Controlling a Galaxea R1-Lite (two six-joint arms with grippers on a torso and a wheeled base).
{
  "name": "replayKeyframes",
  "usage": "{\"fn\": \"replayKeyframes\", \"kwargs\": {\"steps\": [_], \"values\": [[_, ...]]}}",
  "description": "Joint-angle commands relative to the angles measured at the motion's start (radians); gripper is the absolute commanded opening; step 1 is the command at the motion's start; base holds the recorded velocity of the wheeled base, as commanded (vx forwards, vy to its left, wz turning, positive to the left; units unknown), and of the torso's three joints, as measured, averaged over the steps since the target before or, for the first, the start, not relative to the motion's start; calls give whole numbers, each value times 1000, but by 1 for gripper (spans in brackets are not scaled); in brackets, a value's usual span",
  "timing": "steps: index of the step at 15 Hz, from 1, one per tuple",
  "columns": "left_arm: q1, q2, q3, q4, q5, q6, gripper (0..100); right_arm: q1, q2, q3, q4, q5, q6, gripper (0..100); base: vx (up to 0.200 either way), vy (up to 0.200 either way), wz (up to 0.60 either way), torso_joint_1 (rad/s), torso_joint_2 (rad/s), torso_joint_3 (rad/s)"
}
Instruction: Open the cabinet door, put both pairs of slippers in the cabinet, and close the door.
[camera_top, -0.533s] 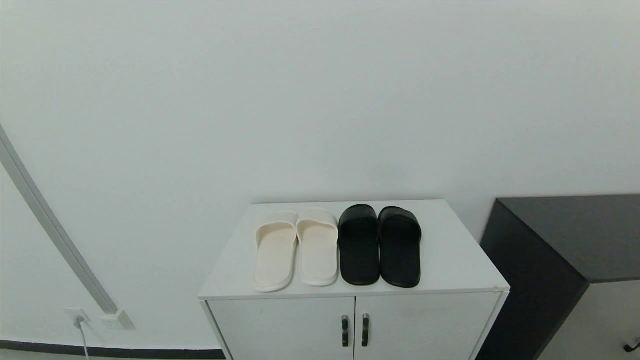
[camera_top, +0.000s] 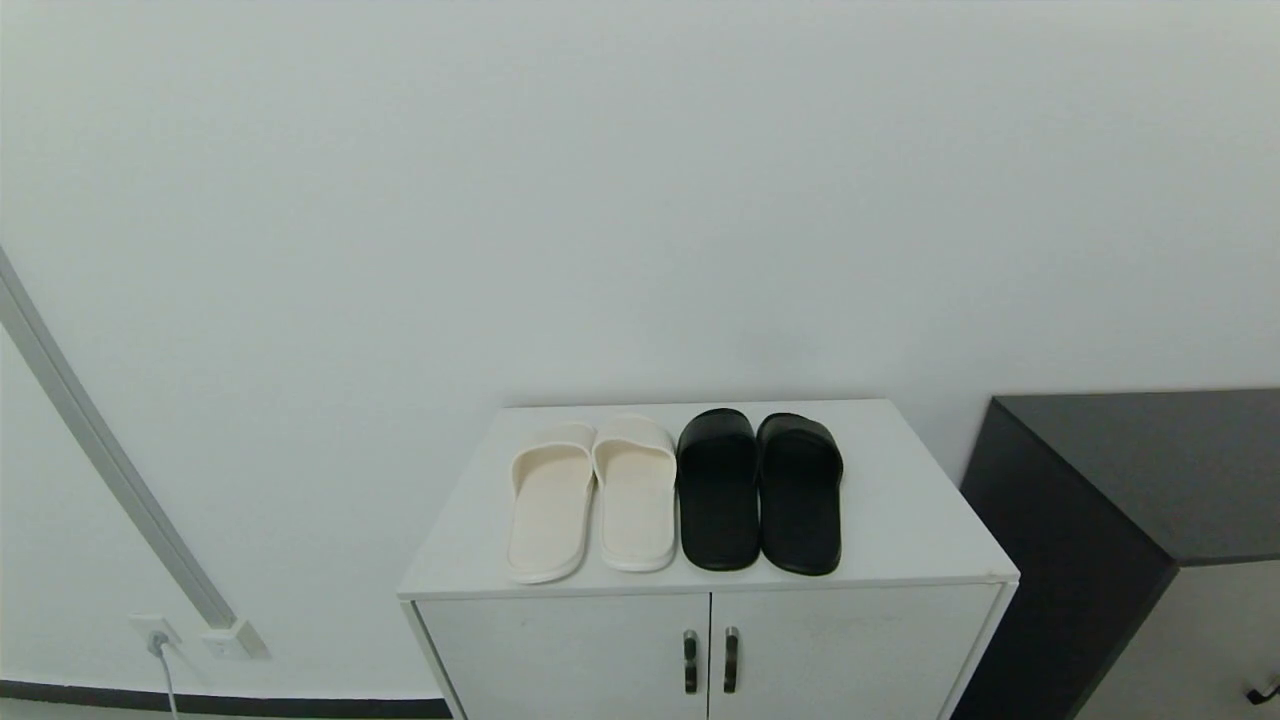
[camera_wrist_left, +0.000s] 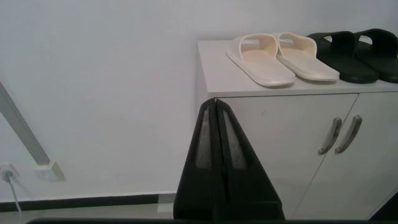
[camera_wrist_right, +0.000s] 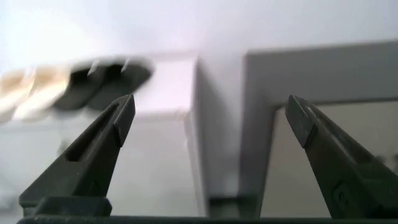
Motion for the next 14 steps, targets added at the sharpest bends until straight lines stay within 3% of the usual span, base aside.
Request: {"fn": "replayKeyframes", "kwargs": {"steps": [1,4,6,8,10,12,14], "values": [[0,0,0,0,1,0,0,17,160,21,26,82,-16,100,0,0,0,0,0,0],[0,0,0,0,3,0,0,57,462,-26,-134,136,-24,100,0,0,0,0,0,0],[0,0,0,0,3,0,0,158,676,-61,-276,114,-22,100,0,0,0,0,0,0],[0,0,0,0,1,1,0,240,840,-118,-358,51,-13,100,0,0,0,0,0,0],[0,0,-1,0,-1,3,0,419,1056,-220,-470,-91,48,100,0,0,0,0,0,0],[0,0,0,0,-2,6,0,580,1216,-334,-506,-231,128,100,0,0,0,0,0,0],[0,1,0,0,-4,7,0,658,1315,-430,-508,-292,172,100,0,0,0,0,0,0]]}}
